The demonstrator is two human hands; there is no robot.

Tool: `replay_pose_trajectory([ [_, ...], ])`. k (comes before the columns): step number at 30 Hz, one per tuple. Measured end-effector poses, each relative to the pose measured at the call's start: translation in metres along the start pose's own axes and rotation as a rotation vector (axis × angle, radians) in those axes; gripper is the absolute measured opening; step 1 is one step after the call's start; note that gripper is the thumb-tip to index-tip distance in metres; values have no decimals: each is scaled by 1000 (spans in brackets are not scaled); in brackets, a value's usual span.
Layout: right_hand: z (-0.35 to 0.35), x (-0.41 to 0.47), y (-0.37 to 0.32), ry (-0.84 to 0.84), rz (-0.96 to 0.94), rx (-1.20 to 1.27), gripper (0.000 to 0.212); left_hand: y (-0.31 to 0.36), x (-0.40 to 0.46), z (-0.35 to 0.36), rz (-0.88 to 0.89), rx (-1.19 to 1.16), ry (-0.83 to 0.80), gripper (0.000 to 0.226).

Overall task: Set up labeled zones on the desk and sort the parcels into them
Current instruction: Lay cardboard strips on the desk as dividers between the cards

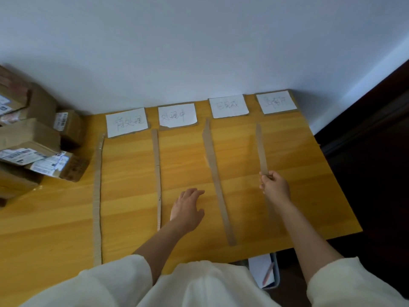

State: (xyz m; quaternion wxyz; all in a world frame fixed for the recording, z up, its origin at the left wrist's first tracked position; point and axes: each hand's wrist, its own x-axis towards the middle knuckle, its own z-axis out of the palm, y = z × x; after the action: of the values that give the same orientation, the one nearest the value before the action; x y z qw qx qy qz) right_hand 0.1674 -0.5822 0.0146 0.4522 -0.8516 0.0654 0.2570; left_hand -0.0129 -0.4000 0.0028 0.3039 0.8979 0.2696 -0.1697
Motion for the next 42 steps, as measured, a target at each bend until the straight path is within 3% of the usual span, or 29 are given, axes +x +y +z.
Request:
replay_pose_trajectory([
  [6, -25, 33, 30, -40, 110, -31, 17, 35, 12, 19, 6, 93, -84, 62],
  [13, -41, 53, 41, -103, 169, -130, 43, 52, 16, 36, -57, 141, -127, 67],
  [19, -43, 59, 54, 68, 14, -484, 44, 55, 18, 42, -181, 194, -111, 79],
  [42, -28, 85, 31, 61, -48, -574, 43, 45, 22, 29, -202, 173, -205, 73],
])
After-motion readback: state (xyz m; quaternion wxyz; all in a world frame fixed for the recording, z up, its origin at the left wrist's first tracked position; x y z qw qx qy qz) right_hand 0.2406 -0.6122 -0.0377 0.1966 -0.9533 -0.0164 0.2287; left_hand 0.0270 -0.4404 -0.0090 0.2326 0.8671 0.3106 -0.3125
